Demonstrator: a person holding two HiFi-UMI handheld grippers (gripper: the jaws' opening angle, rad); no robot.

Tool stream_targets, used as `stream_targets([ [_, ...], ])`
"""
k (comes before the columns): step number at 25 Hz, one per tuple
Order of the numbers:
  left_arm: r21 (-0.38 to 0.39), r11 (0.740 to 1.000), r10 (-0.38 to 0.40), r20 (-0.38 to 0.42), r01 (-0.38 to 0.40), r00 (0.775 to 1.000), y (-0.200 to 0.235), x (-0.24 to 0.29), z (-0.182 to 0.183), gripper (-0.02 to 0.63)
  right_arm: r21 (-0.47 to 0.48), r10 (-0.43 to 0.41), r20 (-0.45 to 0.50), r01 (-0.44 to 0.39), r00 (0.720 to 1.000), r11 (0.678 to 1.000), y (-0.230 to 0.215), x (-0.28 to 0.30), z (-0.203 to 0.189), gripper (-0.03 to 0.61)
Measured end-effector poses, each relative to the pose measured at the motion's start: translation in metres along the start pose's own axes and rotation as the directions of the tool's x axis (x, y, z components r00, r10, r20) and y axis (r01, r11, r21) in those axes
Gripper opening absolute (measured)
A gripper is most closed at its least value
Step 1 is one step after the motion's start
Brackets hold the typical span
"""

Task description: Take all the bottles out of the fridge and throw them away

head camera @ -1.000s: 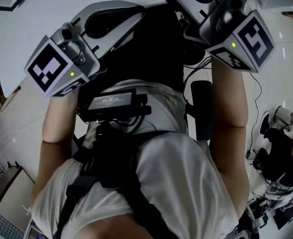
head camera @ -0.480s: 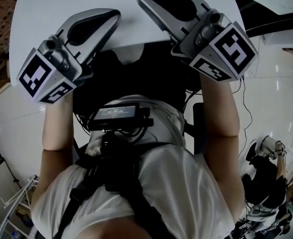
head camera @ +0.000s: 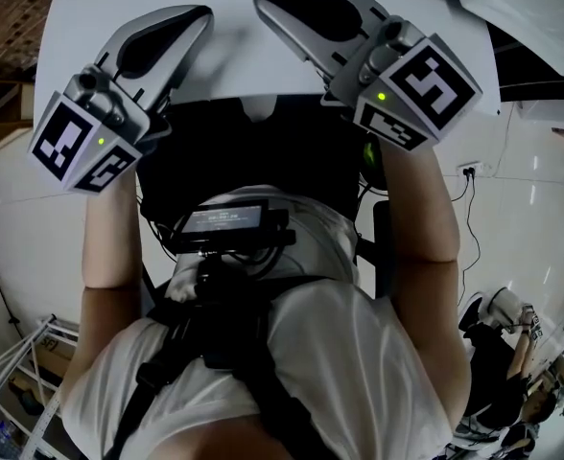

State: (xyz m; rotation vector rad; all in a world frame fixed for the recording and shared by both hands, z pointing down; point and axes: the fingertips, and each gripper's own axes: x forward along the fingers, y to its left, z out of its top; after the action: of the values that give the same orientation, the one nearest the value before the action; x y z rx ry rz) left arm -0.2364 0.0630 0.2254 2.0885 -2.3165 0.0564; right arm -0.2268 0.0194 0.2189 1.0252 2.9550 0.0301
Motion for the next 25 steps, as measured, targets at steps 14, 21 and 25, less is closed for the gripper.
stream_targets([
  [14, 0.002, 1.000, 0.017, 0.010, -0.017, 1.000, 0.012, 0.000, -0.002, 0.011, 0.004, 0.012, -0.035, -0.012, 0.999, 1.000, -0.007, 0.013, -0.007, 0.000],
  [21, -0.002, 1.000, -0.008, 0.014, 0.008, 1.000, 0.007, 0.007, -0.002, 0.011, -0.012, -0.018, -0.032, 0.017, 0.999, 1.000, -0.013, 0.008, -0.003, 0.000],
  [25, -0.006, 1.000, -0.003, 0.024, 0.003, 1.000, 0.007, 0.007, 0.001, 0.011, -0.022, -0.029, -0.026, 0.028, 0.999, 0.999, -0.015, 0.004, 0.001, 0.000],
])
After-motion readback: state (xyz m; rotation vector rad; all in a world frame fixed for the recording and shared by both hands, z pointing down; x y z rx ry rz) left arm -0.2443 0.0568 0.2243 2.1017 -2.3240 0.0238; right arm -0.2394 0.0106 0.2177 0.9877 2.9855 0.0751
